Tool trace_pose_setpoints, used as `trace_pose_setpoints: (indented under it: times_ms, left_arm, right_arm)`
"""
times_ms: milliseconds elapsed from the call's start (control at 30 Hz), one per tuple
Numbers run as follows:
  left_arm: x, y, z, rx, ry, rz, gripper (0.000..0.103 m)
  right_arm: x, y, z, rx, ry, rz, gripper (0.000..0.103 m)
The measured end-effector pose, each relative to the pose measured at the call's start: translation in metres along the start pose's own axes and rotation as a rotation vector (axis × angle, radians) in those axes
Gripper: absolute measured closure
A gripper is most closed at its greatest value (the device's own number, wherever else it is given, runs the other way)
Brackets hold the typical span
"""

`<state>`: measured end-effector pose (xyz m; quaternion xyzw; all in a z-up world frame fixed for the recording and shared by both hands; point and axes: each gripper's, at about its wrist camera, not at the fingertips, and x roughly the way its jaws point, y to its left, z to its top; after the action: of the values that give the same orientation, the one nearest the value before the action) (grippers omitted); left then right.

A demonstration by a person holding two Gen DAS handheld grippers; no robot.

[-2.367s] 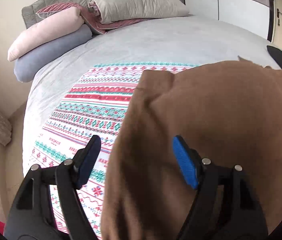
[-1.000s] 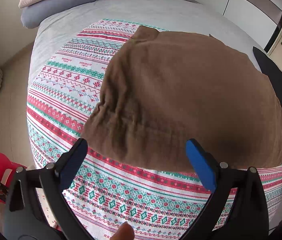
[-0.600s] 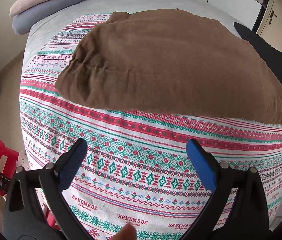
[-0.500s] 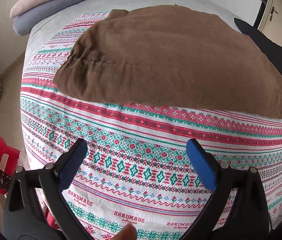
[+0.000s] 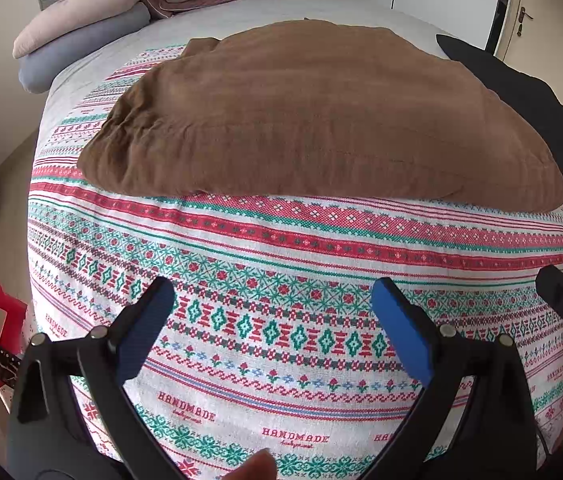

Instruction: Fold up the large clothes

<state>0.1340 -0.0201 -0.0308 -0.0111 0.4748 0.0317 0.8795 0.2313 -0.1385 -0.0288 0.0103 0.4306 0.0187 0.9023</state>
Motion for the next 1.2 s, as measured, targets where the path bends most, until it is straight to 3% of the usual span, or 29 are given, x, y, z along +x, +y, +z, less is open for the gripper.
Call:
trace_pose_setpoints:
  times_ms: [300, 1200]
  left_arm:
    - [0.004, -0.008, 0.003, -0.001, -0.001, -0.014, 0.004]
    - [0.009, -0.014, 0.000, 0.030, 0.017, -0.012, 0.004]
  right_arm:
    - [0.007, 0.001, -0.001, -0.009, 0.003, -0.038, 0.003]
    - [0.018, -0.005, -0.006, 0.020, 0.062, -0.011, 0.003]
